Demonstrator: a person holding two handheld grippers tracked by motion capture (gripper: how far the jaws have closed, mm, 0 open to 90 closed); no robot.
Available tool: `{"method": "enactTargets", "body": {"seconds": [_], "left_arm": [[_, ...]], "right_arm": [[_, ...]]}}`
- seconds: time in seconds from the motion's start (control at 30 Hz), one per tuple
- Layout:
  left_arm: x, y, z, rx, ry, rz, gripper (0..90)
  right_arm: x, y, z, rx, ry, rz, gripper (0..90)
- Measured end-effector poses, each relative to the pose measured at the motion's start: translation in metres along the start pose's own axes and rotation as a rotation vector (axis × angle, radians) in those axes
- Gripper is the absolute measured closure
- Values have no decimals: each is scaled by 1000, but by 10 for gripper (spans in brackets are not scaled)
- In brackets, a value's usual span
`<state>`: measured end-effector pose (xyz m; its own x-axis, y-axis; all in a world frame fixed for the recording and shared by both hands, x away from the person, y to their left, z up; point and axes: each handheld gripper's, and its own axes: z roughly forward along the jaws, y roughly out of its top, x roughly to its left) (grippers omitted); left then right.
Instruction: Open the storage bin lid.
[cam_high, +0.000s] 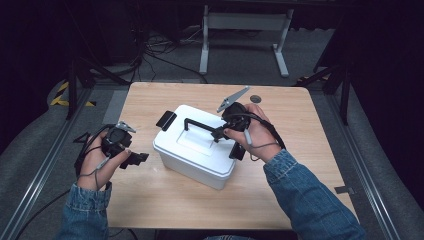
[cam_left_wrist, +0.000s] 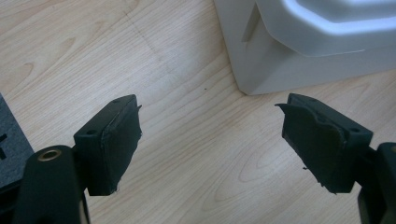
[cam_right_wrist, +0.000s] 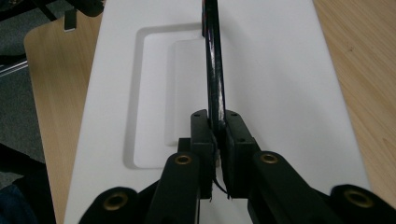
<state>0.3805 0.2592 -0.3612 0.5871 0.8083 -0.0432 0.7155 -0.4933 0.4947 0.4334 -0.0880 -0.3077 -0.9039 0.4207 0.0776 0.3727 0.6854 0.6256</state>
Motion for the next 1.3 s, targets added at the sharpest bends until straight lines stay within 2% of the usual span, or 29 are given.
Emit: {"method": "enactTargets", "body": {"seconds": [0.37, 0.8, 1.07, 1.3], "left_arm": [[1, -2, 0, 2, 2, 4, 203], [1, -3, 0, 7, 2, 6, 203], [1, -3, 0, 7, -1, 3, 203], [1, -3, 0, 7, 1, 5, 202]], "right_arm": [[4, 4, -8, -48, -3, -5, 851], [6, 9, -33, -127, -6, -22, 851], [6, 8, -45, -143, -22, -18, 851], [-1, 0, -59, -150, -50, 4, 851]]}}
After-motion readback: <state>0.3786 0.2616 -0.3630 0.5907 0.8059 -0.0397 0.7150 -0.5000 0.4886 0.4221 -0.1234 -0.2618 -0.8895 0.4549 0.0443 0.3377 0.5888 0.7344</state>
